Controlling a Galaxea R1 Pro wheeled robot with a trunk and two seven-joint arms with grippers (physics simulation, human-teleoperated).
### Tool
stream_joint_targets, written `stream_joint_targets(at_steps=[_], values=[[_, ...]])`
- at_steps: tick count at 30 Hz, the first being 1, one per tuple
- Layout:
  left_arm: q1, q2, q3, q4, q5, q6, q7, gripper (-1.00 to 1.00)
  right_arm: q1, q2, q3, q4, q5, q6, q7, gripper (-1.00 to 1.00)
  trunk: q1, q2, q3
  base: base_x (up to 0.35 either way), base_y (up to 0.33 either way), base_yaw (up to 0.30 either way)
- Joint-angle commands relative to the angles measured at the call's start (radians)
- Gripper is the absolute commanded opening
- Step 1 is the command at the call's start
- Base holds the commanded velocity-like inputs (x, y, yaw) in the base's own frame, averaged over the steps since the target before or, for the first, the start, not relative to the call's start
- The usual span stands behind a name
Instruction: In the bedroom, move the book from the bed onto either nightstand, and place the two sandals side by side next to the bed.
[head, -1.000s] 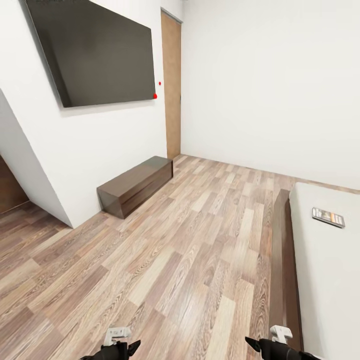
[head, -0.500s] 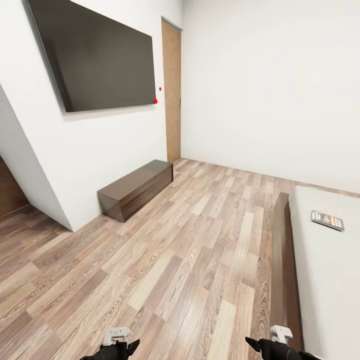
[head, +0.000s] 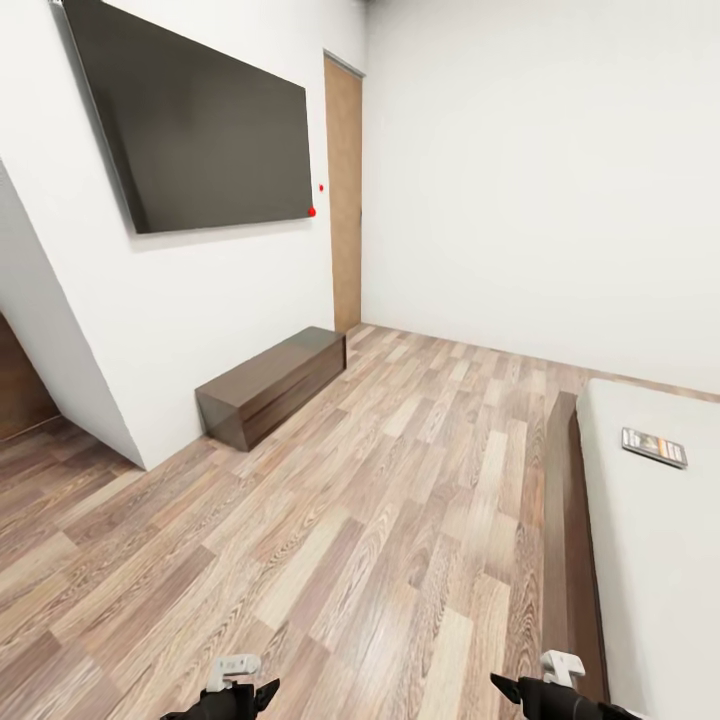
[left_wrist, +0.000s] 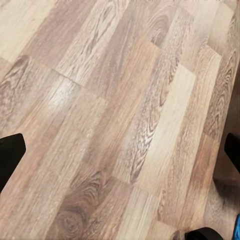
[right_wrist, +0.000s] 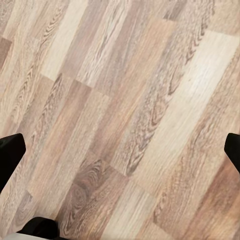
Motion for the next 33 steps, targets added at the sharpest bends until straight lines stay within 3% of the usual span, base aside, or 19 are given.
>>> stream_joint_targets(at_steps=[1,15,33], values=[[-0.001,0.000,0.007,0.001,-0.011,-0.006,-0.003,1.00,-0.001,0.000,0.009,0.001,-0.006,-0.005,0.002,1.00,0.000,0.000,0.001,0.000,0.000,0.000],[-0.001,0.000,0.007,0.002,-0.011,-0.006,-0.003,1.00,0.000,0.000,0.009,0.001,-0.006,-0.005,0.002,1.00,0.000,0.000,0.022,0.000,0.000,-0.003],[-0.001,-0.001,0.007,0.002,-0.011,-0.006,-0.003,1.00,0.000,-0.001,0.009,0.001,-0.009,-0.003,0.008,1.00,0.000,0.000,0.029,0.000,0.000,-0.004]])
